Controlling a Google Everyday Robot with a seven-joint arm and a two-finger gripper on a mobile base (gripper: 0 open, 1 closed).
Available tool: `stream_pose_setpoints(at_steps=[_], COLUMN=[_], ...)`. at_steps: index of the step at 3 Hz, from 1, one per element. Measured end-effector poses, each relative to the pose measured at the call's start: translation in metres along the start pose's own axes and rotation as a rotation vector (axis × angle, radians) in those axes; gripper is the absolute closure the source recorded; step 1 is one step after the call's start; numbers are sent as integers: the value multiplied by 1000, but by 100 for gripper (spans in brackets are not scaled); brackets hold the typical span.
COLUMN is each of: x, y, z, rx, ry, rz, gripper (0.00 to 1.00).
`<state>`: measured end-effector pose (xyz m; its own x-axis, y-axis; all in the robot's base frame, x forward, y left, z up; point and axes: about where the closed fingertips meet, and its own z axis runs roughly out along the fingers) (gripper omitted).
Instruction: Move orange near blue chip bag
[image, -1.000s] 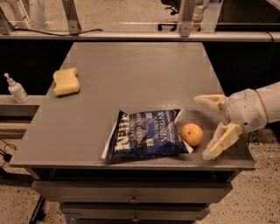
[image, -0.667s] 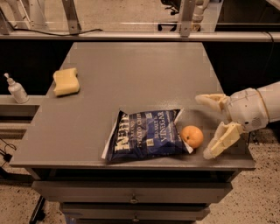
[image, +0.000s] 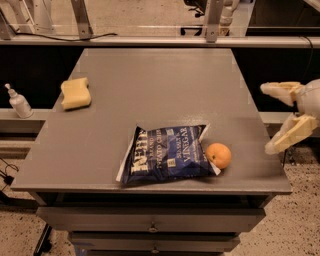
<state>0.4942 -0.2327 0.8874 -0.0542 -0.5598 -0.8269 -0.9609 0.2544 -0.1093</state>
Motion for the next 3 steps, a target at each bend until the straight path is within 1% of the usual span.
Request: stream_pose_setpoints(at_steps=[1, 2, 3], x=[-10, -36, -50], y=[-39, -71, -79], z=[-47, -80, -96], rx=[96, 179, 219], ry=[18, 7, 0], rz=[-54, -106, -135], gripper=[0, 0, 0])
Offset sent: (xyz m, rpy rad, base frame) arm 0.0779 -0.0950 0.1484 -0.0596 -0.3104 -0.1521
